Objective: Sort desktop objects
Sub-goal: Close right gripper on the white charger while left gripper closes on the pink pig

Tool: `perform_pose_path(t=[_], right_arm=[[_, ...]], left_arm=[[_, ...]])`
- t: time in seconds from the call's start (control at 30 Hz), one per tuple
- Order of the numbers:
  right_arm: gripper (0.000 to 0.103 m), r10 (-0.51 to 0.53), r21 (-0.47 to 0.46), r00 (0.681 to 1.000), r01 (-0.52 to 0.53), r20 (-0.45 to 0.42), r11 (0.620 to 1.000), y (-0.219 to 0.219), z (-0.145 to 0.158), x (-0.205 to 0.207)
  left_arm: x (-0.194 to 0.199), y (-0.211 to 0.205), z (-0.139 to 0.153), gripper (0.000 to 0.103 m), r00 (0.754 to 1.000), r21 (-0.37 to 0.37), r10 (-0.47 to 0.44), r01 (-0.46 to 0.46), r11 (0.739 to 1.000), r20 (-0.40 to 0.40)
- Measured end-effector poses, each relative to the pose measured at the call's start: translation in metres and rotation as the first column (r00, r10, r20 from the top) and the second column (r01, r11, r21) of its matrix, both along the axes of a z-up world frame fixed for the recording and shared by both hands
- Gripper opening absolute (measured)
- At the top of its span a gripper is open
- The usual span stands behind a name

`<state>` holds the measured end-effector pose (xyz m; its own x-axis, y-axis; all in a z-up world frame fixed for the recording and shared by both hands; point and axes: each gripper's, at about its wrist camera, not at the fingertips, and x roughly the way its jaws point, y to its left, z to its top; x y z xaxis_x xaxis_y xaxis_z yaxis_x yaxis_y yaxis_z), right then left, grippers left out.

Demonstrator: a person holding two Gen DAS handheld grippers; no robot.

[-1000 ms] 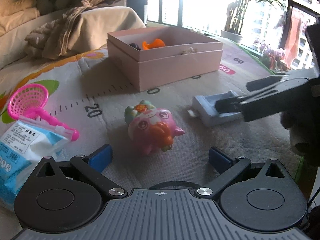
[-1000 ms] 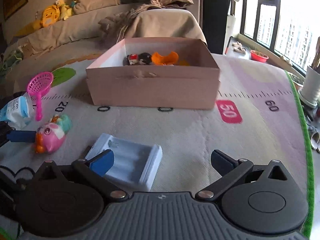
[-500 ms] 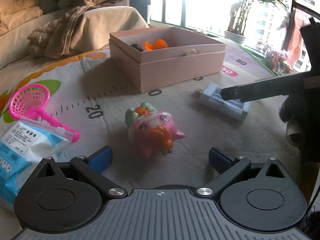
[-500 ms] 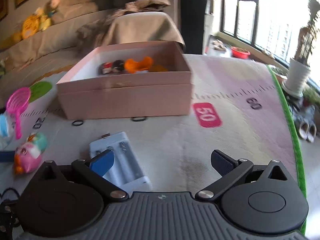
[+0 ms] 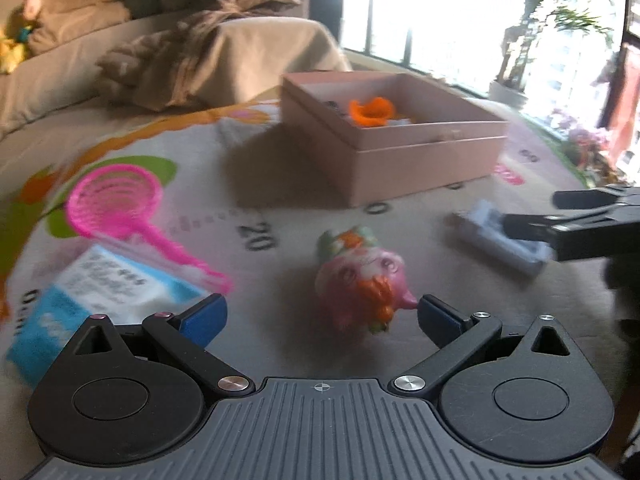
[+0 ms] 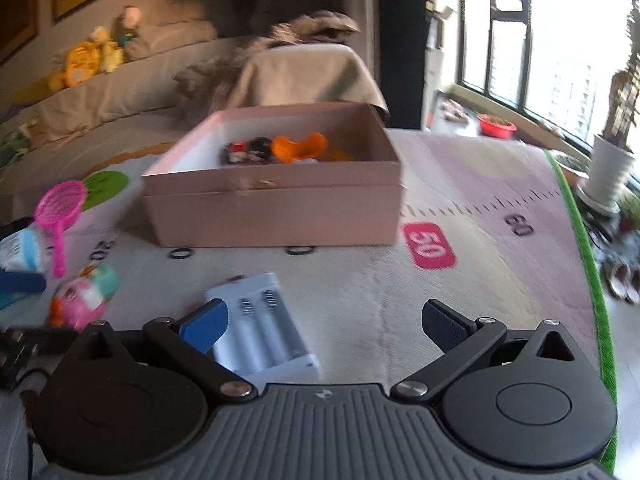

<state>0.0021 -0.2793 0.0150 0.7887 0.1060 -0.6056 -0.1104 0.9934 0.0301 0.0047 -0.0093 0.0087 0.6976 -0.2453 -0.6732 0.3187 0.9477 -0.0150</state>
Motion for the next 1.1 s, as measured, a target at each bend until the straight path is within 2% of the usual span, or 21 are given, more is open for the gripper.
perform_pose_path(t=[0.07, 0.2, 0.33, 0.4, 0.5, 0.63, 0.67, 0.73, 0.8, 0.87, 1.1], right_arm=[[0.103, 0.052, -0.022, 0.999, -0.052, 0.006, 0.998, 0.007, 0.002, -0.002], [0.103, 0.127, -0.067, 0.992, -0.126, 0.013, 0.990, 0.021, 0.005, -0.006], [0.089, 0.163, -0.089, 0.987, -0.163, -0.011, 0.983, 0.027, 0.007, -0.006], [0.089, 0.169, -0.103, 0.985, -0.170, -0.019, 0.980, 0.023, 0.007, -0.008], [0.091, 0.134, -0.217, 0.991, -0.127, 0.017, 0.968, 0.015, 0.005, -0.013], [0.092, -0.010, -0.342, 0.997, 0.034, 0.073, 0.939, 0.003, 0.004, -0.009], [0.092, -0.040, -0.337, 0.996, 0.065, 0.081, 0.939, 0.000, 0.005, -0.007], [0.100, -0.054, -0.238, 0.997, 0.066, 0.059, 0.969, -0.008, 0.011, -0.004], [0.103, -0.034, -0.117, 0.999, 0.038, 0.031, 0.992, -0.010, 0.014, -0.001], [0.103, 0.005, -0.057, 1.000, -0.005, 0.000, 0.998, -0.004, 0.012, 0.005], [0.103, 0.021, -0.032, 0.994, -0.024, -0.105, 0.999, 0.008, -0.008, 0.034]], left_arm=[[0.001, 0.004, 0.001, 0.103, 0.999, 0.036, 0.032, -0.033, 0.999, 0.013], [-0.001, 0.018, 0.005, 0.103, 0.998, 0.038, 0.062, -0.063, 0.997, 0.020], [-0.002, 0.022, 0.005, 0.103, 0.998, 0.025, 0.061, -0.061, 0.998, 0.014], [-0.004, 0.021, 0.005, 0.103, 0.999, 0.013, 0.041, -0.041, 0.999, 0.012], [-0.007, 0.016, 0.004, 0.103, 1.000, 0.000, 0.007, -0.007, 1.000, 0.011], [-0.006, 0.006, 0.002, 0.103, 1.000, -0.006, -0.018, 0.018, 1.000, 0.006], [-0.005, 0.004, 0.001, 0.103, 1.000, -0.007, -0.021, 0.021, 1.000, 0.004], [-0.004, 0.002, 0.000, 0.103, 1.000, -0.008, -0.026, 0.026, 1.000, 0.000], [-0.004, 0.000, -0.001, 0.103, 1.000, -0.007, -0.030, 0.030, 1.000, -0.004], [-0.005, 0.000, -0.001, 0.103, 0.999, -0.005, -0.033, 0.033, 0.999, -0.005], [0.004, -0.006, 0.004, 0.103, 0.999, -0.015, -0.033, 0.034, 0.999, 0.018]])
